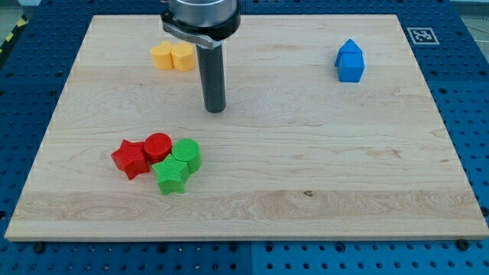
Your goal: Push yellow hexagon slightly to the left
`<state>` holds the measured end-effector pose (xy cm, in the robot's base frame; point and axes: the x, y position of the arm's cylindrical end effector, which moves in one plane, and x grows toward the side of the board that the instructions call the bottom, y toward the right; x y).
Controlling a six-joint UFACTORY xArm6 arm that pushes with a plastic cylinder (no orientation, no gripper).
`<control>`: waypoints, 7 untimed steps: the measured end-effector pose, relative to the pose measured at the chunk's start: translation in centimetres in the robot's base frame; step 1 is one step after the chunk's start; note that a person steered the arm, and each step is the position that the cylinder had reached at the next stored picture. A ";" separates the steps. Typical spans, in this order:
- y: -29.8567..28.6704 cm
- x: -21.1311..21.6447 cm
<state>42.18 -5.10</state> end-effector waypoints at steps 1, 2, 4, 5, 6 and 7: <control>0.0 -0.5; 0.0 -1.3; 0.0 -2.9; 0.0 -3.3; 0.0 -3.6; 0.0 -3.9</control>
<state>38.25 -5.10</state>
